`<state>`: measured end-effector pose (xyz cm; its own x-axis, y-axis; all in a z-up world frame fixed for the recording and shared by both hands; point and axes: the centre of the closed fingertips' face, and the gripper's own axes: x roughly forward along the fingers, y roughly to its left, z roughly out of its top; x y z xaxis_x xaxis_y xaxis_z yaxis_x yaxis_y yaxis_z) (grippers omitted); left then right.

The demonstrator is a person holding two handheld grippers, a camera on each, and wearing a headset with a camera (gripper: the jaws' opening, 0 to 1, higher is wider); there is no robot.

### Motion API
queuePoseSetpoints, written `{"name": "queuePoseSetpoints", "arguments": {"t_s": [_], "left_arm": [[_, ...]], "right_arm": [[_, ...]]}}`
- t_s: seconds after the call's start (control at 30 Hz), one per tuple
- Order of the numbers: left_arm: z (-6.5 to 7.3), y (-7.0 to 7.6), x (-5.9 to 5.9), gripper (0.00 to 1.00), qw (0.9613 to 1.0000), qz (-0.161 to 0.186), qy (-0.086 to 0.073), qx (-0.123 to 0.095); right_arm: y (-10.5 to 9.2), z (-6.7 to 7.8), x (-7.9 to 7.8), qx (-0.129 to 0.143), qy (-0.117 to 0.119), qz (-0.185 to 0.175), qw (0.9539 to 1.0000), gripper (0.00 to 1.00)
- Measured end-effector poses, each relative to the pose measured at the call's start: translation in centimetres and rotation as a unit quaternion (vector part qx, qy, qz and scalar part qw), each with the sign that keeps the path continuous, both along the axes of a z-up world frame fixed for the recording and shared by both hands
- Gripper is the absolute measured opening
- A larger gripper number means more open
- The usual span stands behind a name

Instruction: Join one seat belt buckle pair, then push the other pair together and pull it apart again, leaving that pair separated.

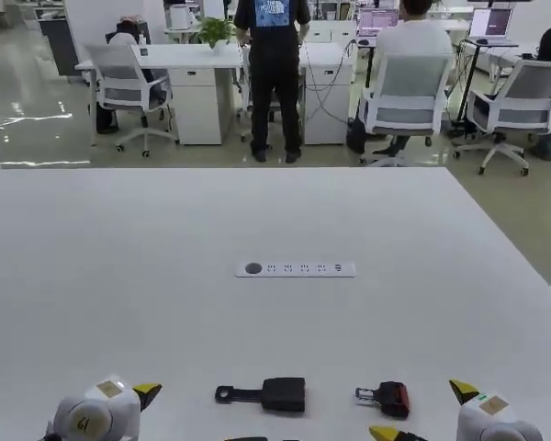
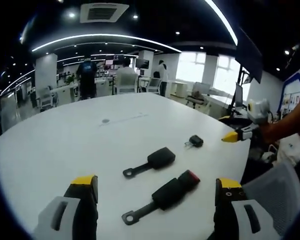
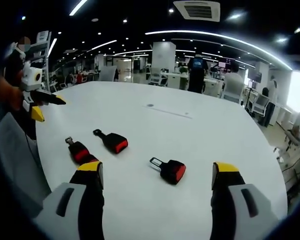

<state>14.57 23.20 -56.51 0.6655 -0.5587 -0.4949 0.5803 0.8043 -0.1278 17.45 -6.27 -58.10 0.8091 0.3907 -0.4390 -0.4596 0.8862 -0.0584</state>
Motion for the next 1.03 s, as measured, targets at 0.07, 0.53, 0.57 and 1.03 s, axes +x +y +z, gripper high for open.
{"name": "queuePoseSetpoints", "arguments": {"t_s": [0.07,0.53,0.57,1.03], "left_arm": [[0.3,0.2,-0.5,1.0,1.0,0.006,-0.002,-0.006],[0.5,2.2,-2.1,1.0,0.9996,0.025,-0.004,-0.013],[0.5,2.4,-2.2,1.0,0.9995,0.027,-0.004,-0.014],[0.6,3.2,-2.8,1.0,0.9996,0.027,-0.009,-0.006]], "right_arm": [[-0.1,0.2,-0.4,0.006,-0.004,-0.004,1.0,0.9],[0.3,0.5,-3.0,0.015,-0.003,-0.017,0.9997,0.97],[0.2,0.5,-3.1,0.016,-0.003,-0.019,0.9997,0.97],[0.3,0.6,-3.9,0.016,-0.008,-0.016,0.9997,0.99]]}}
